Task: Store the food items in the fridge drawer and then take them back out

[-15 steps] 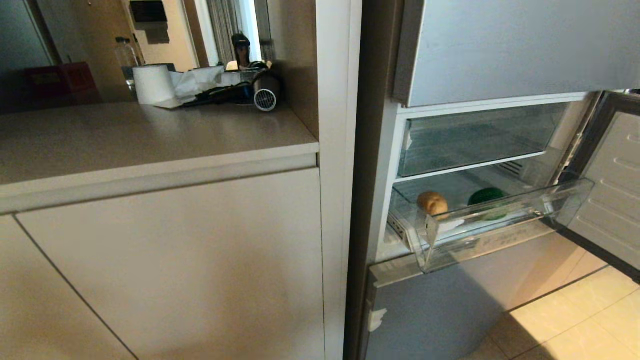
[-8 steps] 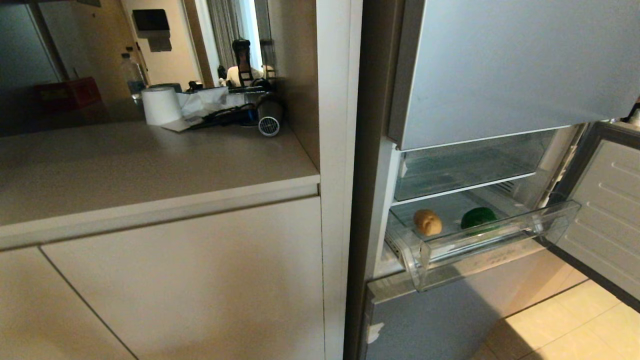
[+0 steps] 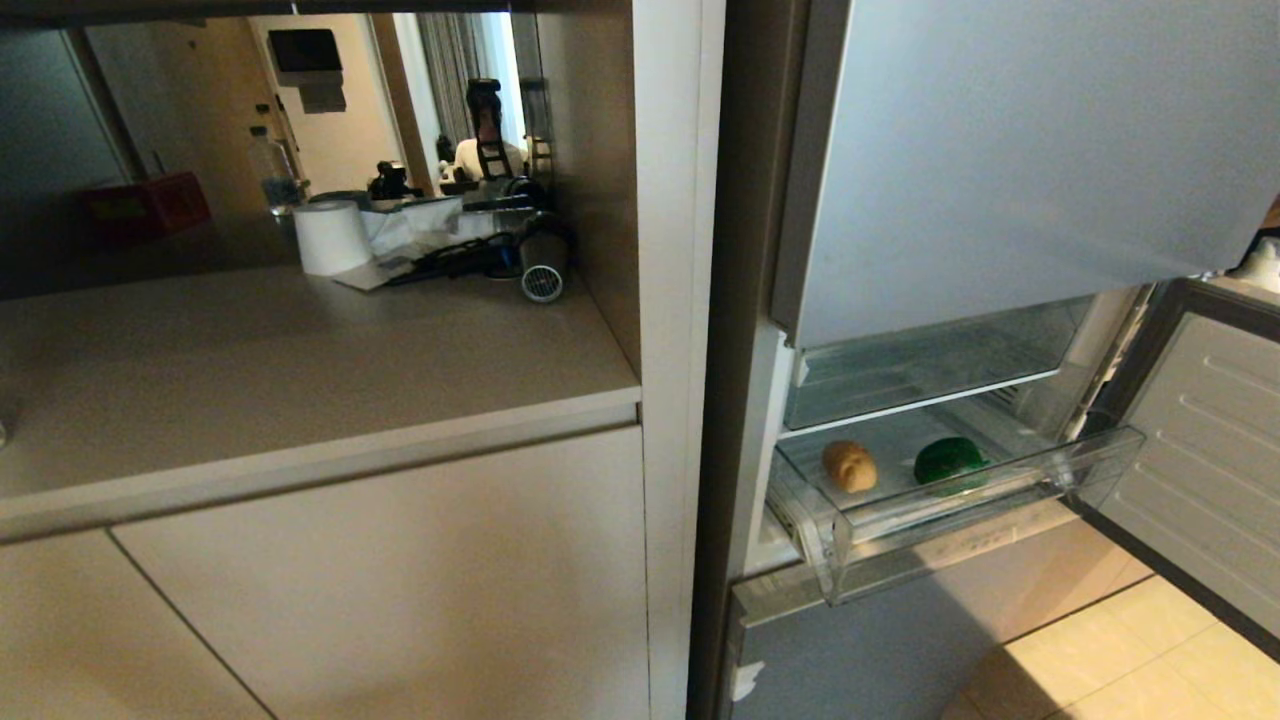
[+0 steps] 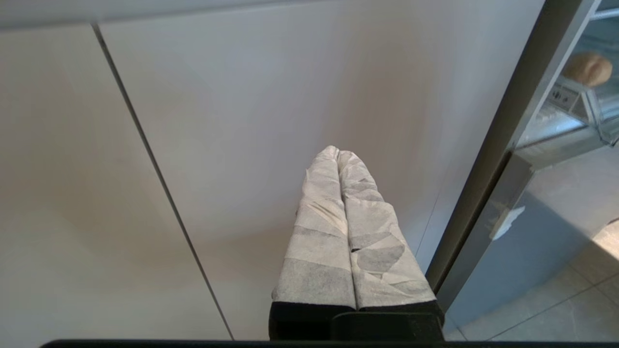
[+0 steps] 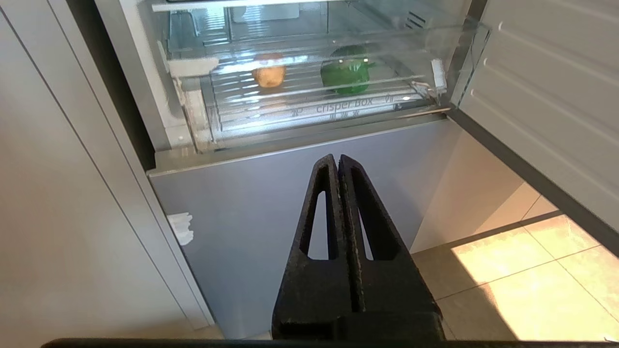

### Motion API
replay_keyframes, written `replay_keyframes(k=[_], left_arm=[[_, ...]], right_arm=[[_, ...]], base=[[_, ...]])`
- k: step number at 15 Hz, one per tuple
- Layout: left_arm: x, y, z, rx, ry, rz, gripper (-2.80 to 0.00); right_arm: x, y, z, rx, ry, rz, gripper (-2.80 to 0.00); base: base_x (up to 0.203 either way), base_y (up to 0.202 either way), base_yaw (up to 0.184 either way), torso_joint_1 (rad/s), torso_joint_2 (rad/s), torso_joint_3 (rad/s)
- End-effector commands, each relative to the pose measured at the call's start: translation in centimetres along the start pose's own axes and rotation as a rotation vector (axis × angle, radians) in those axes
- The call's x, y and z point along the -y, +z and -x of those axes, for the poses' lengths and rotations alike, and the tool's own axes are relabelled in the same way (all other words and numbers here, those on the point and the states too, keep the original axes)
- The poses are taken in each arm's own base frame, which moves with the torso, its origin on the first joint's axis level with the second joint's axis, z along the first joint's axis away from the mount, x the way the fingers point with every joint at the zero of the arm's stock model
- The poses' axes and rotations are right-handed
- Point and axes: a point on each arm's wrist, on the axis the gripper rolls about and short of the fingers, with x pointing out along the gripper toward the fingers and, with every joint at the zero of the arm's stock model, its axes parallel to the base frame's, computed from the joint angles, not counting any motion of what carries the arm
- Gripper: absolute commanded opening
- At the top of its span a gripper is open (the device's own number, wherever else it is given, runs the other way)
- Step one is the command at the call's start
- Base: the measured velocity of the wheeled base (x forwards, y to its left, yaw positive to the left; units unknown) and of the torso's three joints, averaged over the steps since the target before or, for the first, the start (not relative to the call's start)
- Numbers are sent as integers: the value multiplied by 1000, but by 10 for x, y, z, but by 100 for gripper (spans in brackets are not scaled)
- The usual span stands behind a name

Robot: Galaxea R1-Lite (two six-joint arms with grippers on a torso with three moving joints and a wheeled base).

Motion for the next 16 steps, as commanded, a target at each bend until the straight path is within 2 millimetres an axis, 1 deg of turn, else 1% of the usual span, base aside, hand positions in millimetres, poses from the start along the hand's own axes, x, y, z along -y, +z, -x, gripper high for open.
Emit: replay_keyframes(k=[1, 8, 15, 16], left_arm=[[0, 0, 0, -1, 0, 0, -280], [0, 0, 0, -1, 0, 0, -280], [0, 0, 0, -1, 0, 0, -280], [0, 0, 0, -1, 0, 0, -280]], right_arm=[[0, 0, 0, 1, 0, 1, -280], [0, 0, 0, 1, 0, -1, -280], [0, -1, 0, -1, 3, 44, -280], [0, 5, 2, 17, 1, 44, -280]], base=[[0, 0, 0, 139, -330, -182], [0, 0, 0, 151, -320, -173], [0, 0, 0, 7, -18, -5], [0, 0, 0, 0, 0, 0]])
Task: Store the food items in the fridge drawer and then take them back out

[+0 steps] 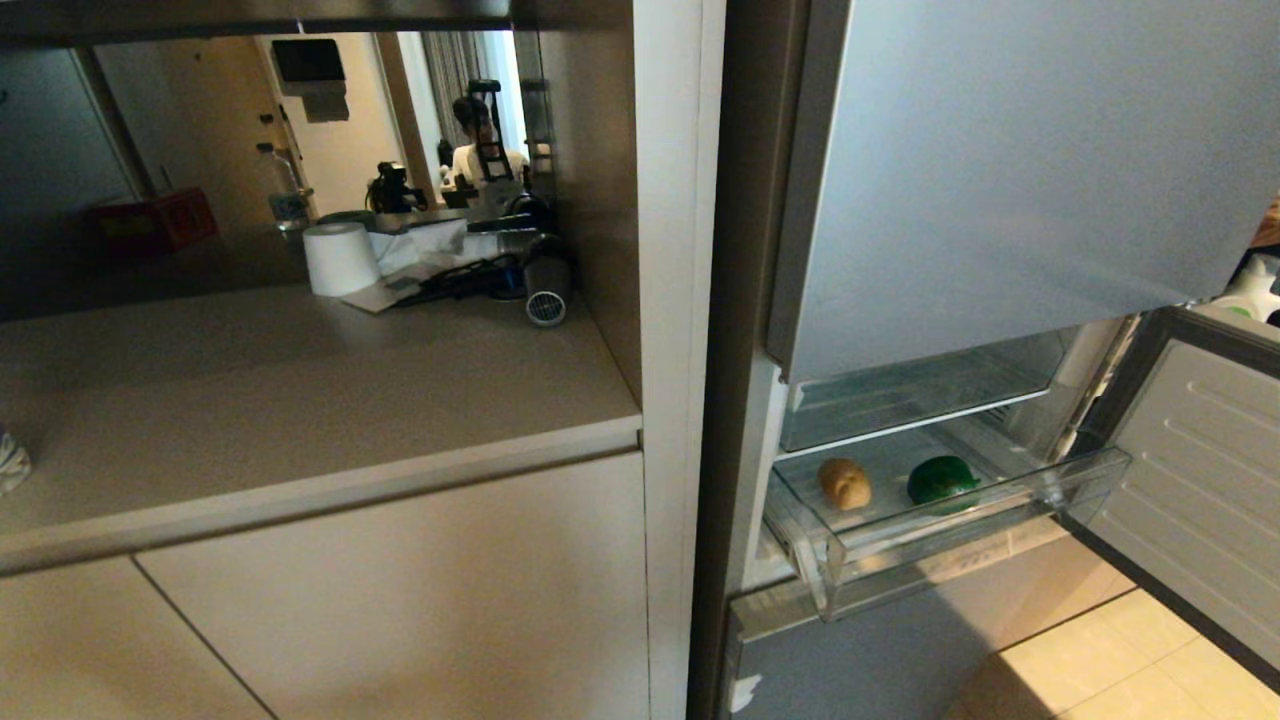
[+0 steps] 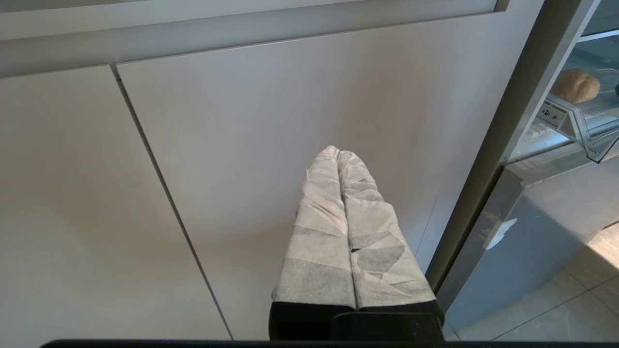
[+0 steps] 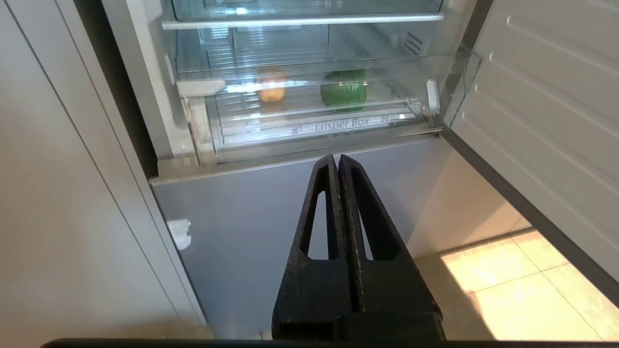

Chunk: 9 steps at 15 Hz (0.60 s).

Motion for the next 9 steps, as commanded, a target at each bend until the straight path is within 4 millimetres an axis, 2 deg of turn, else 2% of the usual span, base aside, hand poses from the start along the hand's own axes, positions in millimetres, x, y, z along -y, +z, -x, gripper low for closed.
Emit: replay_keyframes(k=[1, 3, 5, 7, 9], left_arm=[[0, 0, 0, -1, 0, 0, -280], [0, 0, 0, -1, 0, 0, -280], [0, 0, 0, -1, 0, 0, -280], [0, 0, 0, -1, 0, 0, -280], [0, 0, 0, -1, 0, 0, -280]], right_arm=[[1, 17, 4, 45, -3, -1, -280], [2, 42, 1, -17, 0, -17, -280], [3, 71, -17, -137, 5, -75, -280], [3, 90, -48, -296, 18, -126, -280], [3, 97, -83, -452, 44, -168, -280]], base=[[0, 0, 0, 0, 0, 0], [0, 0, 0, 0, 0, 0], [0, 0, 0, 0, 0, 0], [0, 0, 0, 0, 0, 0], [0, 0, 0, 0, 0, 0]])
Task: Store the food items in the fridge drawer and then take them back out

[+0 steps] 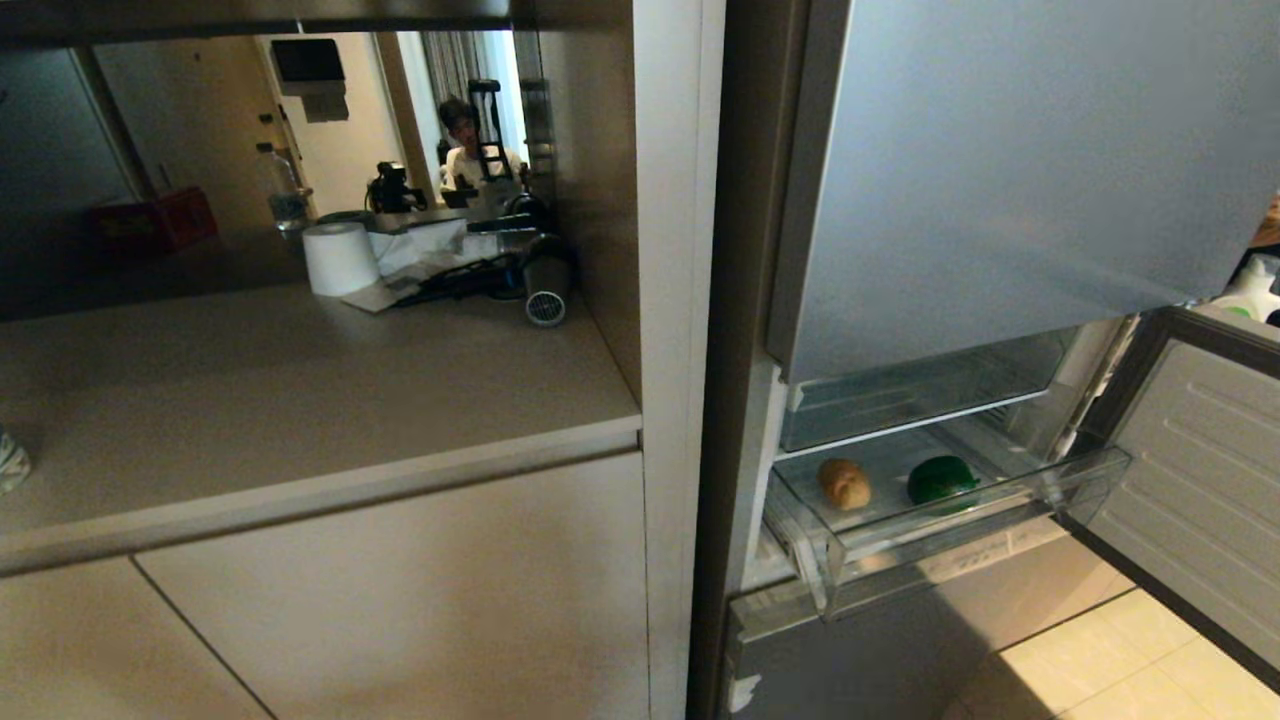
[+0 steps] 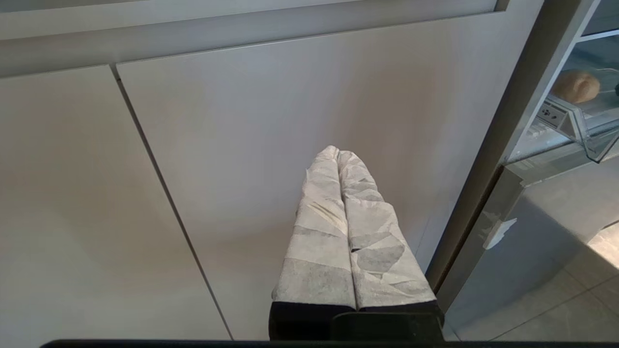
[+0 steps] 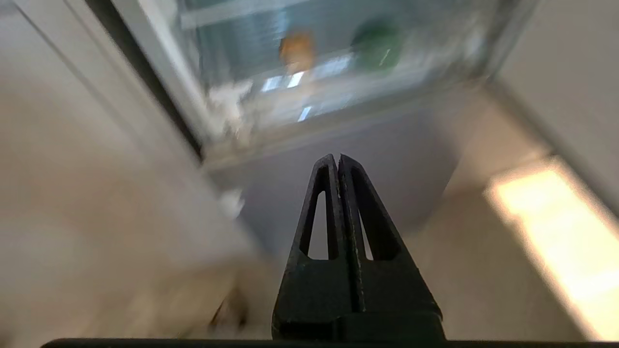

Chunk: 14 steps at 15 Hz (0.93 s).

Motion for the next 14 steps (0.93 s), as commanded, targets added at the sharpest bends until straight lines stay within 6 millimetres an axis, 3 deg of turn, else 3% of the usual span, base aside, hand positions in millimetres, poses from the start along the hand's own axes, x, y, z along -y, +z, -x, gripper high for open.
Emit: replay_keyframes(k=[1, 6, 9, 14], left_arm=[[0, 0, 0, -1, 0, 0, -280], [0, 0, 0, -1, 0, 0, -280], [0, 0, 0, -1, 0, 0, -280], [0, 0, 0, -1, 0, 0, -280]], right_arm=[[0, 15, -53, -252, 0, -33, -280], [1, 20, -132, -386, 78, -66, -280], [-3, 17, -160, -421, 191, 16, -280], [-5, 9, -214, -399, 232, 69, -280]], base=[[0, 0, 0, 0, 0, 0], [0, 0, 0, 0, 0, 0], [0, 0, 0, 0, 0, 0], [0, 0, 0, 0, 0, 0]])
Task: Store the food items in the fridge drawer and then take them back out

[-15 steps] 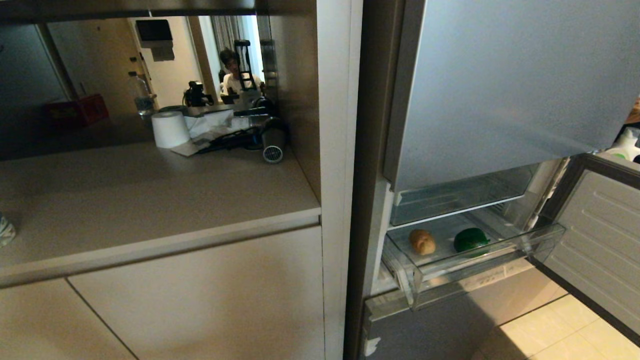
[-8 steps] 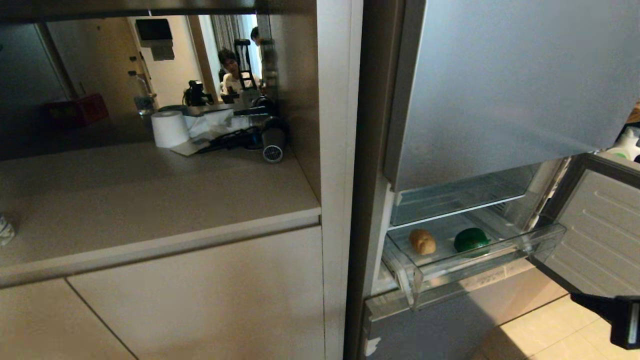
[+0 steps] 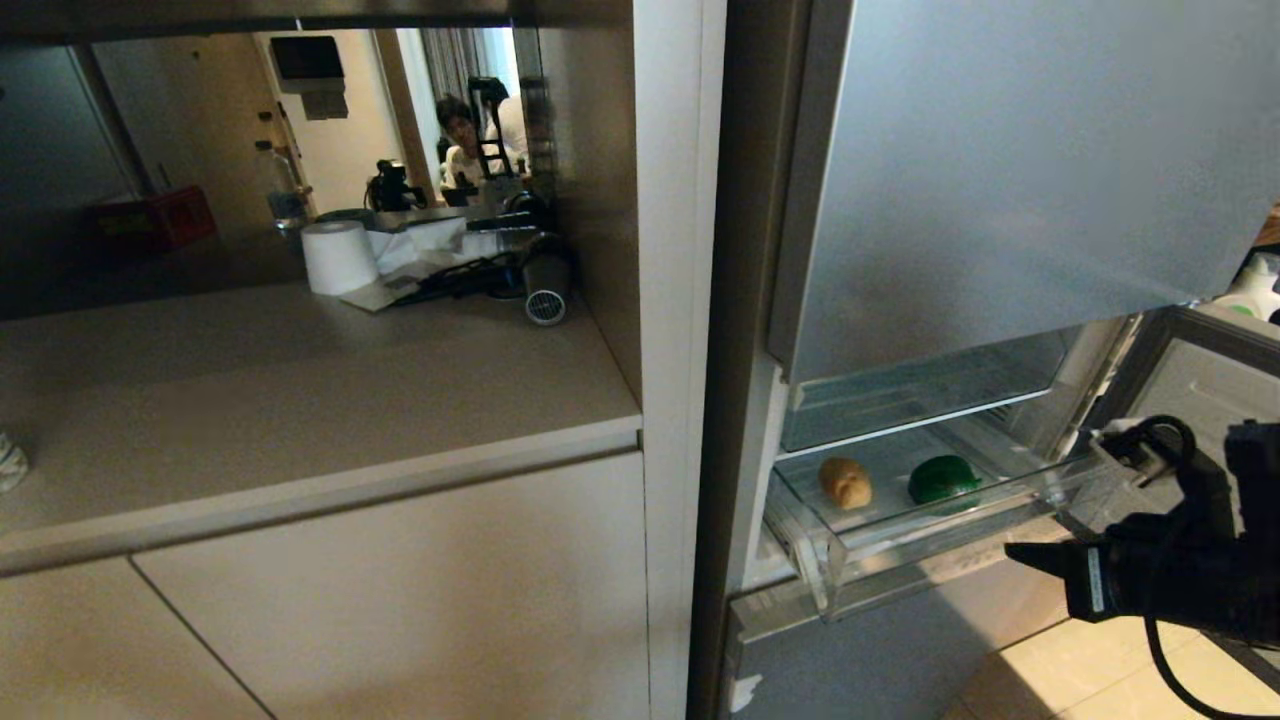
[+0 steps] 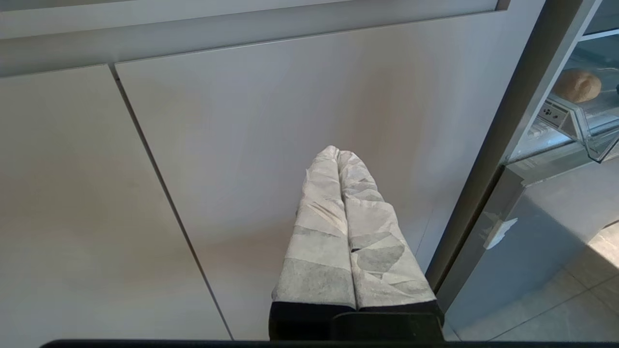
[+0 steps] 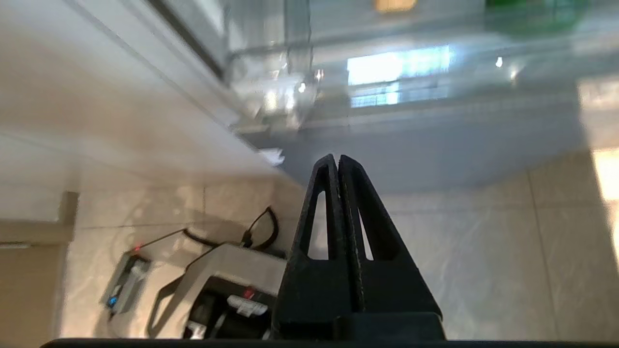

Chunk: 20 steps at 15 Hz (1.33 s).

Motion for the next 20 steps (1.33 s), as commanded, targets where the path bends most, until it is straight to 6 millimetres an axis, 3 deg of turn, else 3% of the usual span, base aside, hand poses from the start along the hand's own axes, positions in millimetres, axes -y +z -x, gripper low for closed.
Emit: replay_keyframes(k=[1, 10, 20], left_arm=[[0, 0, 0, -1, 0, 0, -280], [0, 0, 0, -1, 0, 0, -280], [0, 0, 0, -1, 0, 0, -280]], right_arm=[[9, -3, -35, -48, 2, -3, -280], [40, 33, -127, -25, -43, 14, -280], [62, 34, -151, -32, -87, -2, -280]], base=[[0, 0, 0, 0, 0, 0], [0, 0, 0, 0, 0, 0], [0, 0, 0, 0, 0, 0]])
